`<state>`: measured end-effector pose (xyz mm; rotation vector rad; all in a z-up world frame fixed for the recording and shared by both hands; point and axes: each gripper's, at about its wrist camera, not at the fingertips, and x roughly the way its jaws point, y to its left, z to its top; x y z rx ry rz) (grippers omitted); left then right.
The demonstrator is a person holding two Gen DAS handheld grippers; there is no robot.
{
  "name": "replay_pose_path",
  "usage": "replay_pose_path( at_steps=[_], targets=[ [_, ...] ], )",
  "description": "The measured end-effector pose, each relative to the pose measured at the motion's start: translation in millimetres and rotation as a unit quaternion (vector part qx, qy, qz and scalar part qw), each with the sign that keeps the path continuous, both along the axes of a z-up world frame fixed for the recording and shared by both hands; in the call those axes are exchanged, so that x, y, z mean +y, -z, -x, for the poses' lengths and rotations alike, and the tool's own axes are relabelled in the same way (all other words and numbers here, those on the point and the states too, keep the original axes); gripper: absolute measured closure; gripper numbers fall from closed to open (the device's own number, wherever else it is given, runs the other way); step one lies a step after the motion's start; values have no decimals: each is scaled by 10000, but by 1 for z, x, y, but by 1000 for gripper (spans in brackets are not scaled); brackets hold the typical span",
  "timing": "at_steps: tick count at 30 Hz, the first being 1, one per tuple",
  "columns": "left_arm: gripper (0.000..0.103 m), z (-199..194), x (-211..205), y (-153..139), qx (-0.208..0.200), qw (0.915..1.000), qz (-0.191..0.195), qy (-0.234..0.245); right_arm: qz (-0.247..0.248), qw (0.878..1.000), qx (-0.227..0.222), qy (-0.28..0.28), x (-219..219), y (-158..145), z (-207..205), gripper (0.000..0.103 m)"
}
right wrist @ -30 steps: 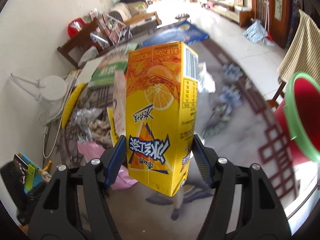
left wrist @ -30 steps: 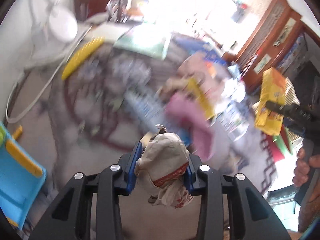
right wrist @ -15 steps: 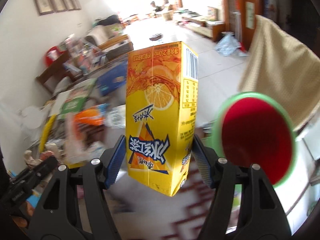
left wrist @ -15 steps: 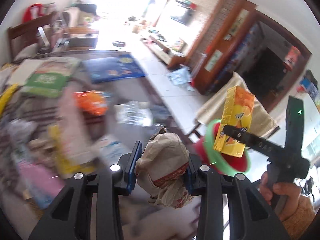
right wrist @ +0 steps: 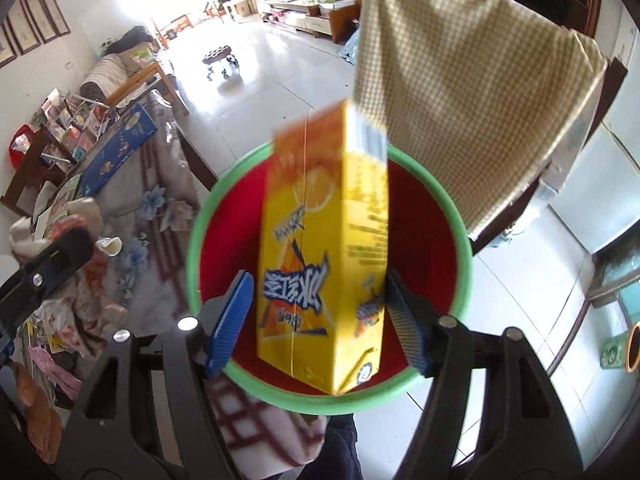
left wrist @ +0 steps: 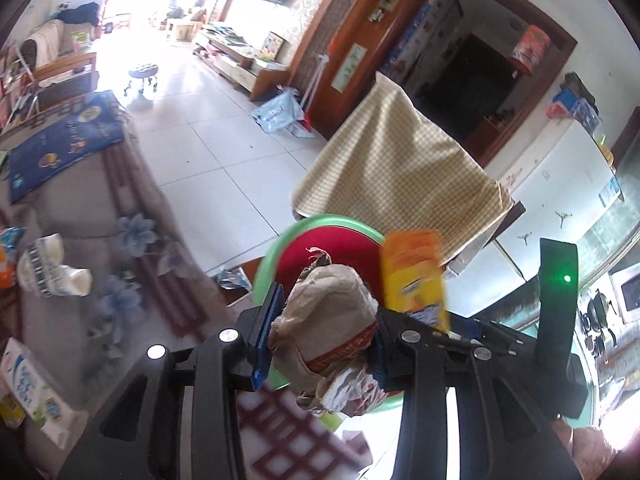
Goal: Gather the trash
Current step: 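Carry both items to the red bucket and release them inside, then return to the table and grasp the brown cigarette pack with the left tool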
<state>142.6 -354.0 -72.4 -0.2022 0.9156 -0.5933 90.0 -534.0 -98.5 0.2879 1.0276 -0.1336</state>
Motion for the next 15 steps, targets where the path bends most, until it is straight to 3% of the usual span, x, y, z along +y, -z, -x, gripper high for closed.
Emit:
replay_pose_path(
  at_steps=[8,10,11,12,15],
  targets=[
    [64,-11,-46,12,115,9994,-180,285,-48,9990,-202,392,-41,-11,17,24],
    [54,-13,-51,14,103,9994,-205,250,-52,9984,-268,485,-49,-14,19,24],
    [40,-13,-52,14,100,9995,-199,217,-54,9983,-287,511,-52,-16,20,24],
    [33,-13,-53,14,89,9996,-173,195,-57,9980,-311,548,-54,-17,22,24],
    [32,-12,-53,11,87,9997,-122,178,-81,9974,-368,621,-57,-20,21,24]
  ],
)
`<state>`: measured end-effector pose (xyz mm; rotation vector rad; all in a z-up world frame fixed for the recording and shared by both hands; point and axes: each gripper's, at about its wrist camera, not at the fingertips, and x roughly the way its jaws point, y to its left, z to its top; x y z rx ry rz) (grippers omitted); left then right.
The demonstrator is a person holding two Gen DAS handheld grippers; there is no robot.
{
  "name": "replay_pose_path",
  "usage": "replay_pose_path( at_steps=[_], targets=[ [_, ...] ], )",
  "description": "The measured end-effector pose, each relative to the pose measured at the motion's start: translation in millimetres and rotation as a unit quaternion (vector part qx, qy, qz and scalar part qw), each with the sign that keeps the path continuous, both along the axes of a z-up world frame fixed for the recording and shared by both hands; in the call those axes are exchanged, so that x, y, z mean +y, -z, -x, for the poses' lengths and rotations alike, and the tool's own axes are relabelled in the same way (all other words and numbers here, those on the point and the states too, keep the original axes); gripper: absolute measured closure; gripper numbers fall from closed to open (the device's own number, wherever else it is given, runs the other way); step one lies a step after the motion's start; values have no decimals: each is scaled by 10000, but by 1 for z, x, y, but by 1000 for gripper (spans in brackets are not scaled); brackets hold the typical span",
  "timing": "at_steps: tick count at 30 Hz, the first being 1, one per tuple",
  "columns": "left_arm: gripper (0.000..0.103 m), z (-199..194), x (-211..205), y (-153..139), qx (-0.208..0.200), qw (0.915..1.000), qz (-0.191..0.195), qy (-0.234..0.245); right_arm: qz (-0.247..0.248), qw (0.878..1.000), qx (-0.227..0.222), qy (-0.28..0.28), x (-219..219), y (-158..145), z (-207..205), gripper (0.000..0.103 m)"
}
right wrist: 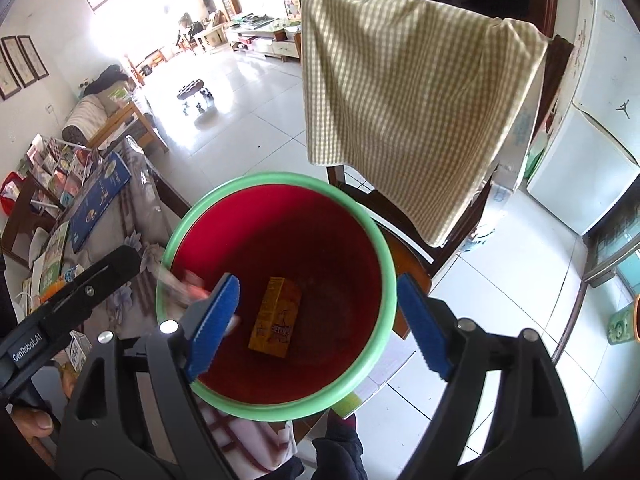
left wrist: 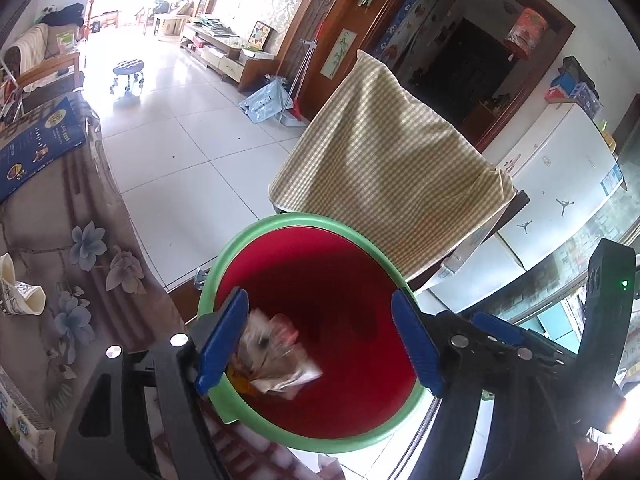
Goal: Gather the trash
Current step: 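Return to the table and grasp the brown cigarette pack with the left tool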
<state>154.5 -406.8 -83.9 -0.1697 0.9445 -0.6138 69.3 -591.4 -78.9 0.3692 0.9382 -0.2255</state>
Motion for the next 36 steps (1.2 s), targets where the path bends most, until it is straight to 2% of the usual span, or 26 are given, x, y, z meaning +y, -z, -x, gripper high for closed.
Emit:
replay_pose_path(
  at_steps=[5,6,9,13,16,21,24,32,36],
  targets=[
    [26,7,13,-7,-39,9998,-30,-173,-23,9999,-149,-41,0,-10,-2,23],
    [22,10,21,-9,-52,9996,-33,-279,-15,9998,-174,-80,3,-11,-4,22],
    [21,20,44,-11,-76,9984,-46,-565,-14,9993,-244,-265,14,-15,-9,22],
    [21,36,88,-10,-32,9927,-85,-1202,-14,9977,-222,-633,41,-15,-20,21],
    [21,48,125,-6,57,9851,-70,-1719,-8,9950,-192,-981,68,-15,-29,21],
    [21,70,190,-2,73,9673,-206,-2527,16,9878,-139,-1552,120,-13,-38,21],
    [21,84,233,1,99,9531,-312,-3008,17,9828,-104,-1844,148,-12,-38,21],
    [20,135,351,24,440,9071,-534,-4151,44,9703,94,-2419,229,-2,-30,21],
    [20,160,399,45,821,8817,-534,-4615,56,9653,234,-2601,268,4,-23,21]
  ],
)
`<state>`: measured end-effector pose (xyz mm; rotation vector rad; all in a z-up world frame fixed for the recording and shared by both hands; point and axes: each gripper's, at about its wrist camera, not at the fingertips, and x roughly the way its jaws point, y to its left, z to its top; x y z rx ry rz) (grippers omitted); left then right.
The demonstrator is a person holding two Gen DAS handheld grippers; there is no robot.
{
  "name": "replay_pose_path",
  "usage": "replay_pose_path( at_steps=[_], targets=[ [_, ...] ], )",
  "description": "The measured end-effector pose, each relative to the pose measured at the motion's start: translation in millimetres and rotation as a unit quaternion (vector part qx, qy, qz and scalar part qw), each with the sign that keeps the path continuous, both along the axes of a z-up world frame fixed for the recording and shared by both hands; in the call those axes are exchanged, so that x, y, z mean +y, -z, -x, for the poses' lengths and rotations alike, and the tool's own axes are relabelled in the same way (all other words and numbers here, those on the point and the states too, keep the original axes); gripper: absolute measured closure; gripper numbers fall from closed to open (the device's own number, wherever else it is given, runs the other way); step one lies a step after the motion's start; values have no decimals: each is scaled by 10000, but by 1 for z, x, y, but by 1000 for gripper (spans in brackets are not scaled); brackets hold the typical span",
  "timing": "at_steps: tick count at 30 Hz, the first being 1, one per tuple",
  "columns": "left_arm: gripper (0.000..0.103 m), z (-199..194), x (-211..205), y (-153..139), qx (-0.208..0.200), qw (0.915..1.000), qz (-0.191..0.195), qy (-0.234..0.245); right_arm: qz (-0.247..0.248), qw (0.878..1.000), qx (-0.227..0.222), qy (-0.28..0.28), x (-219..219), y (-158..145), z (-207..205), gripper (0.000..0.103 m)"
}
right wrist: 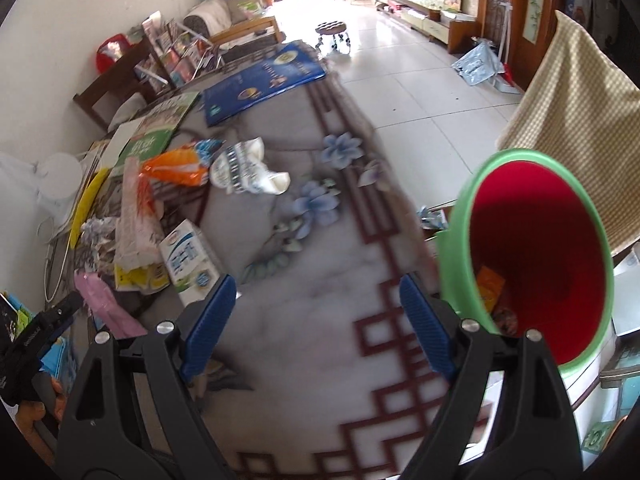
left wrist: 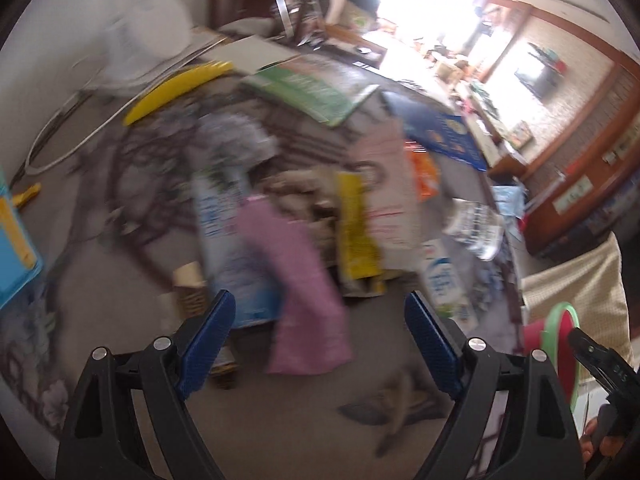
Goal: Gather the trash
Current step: 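Return to the table and grasp the brown cigarette pack with the left tool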
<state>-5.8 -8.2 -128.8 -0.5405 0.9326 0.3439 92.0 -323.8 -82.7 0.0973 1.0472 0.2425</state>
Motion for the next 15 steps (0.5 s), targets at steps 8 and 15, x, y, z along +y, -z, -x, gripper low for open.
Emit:
replay_pose_path(
  at_steps=[8,15],
  targets=[
    [22,19,57,55,995,9938,453,-198,50,9994,72,-320,70,2,16,21],
    [54,29,83,77,1234,9885,860,168,74,9982,164,-576,125,9,29,18]
  ],
)
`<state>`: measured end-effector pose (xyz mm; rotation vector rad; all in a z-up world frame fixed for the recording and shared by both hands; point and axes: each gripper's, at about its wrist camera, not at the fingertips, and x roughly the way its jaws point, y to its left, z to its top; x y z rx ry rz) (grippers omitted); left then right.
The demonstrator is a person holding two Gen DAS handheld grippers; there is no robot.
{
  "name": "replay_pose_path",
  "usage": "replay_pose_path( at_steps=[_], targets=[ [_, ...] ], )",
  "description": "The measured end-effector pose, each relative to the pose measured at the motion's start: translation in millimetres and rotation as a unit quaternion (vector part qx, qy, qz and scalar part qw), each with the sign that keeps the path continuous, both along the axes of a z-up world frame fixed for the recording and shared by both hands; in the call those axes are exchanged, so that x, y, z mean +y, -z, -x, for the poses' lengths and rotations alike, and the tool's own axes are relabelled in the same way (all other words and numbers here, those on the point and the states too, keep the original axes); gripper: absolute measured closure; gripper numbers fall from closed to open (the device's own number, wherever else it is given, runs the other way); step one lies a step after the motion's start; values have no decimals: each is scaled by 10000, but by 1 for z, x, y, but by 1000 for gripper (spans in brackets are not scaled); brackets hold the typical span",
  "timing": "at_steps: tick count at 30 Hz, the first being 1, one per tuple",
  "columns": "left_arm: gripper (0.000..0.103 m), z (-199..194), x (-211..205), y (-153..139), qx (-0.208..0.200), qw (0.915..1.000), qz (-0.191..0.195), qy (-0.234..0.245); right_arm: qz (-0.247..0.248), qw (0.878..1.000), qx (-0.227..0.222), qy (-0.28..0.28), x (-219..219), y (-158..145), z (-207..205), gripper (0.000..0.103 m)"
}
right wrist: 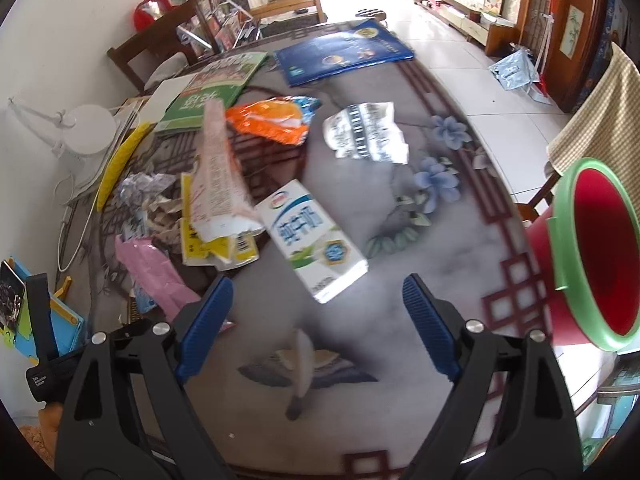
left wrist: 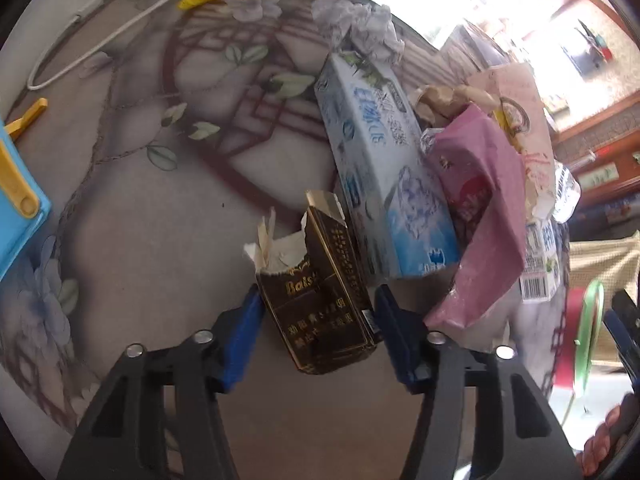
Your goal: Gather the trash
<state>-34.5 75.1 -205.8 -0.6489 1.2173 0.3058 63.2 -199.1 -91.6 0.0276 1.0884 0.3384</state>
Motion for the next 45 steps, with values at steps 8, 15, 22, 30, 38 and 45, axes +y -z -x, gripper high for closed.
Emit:
replay_pose_path(
  at_steps=[8,15,22,30,38,45],
  targets=[
    [68,13,27,-16,-344,9992,-115,160,-57,9978,323,-568,61,20,8,18],
    [66,9,39,-20,-376,9983,-346,297,60,9937,589,-949,98,39,9,18],
    [61,13,47,-18,-332,9988,-279,242,183,9898,691,-1235,121,48,14,16],
    [53,26,60,-17,-334,9990,-286,60,235,9888,720,-1289,133,54,13,16],
    [53,28,62,-15,-300,9991,-282,59,269,9868,758,-1408,139,64,14,63],
    [48,17,54,-6,-230,9993,-225,177,180,9882,891,-1231,117,63,18,71]
  ],
)
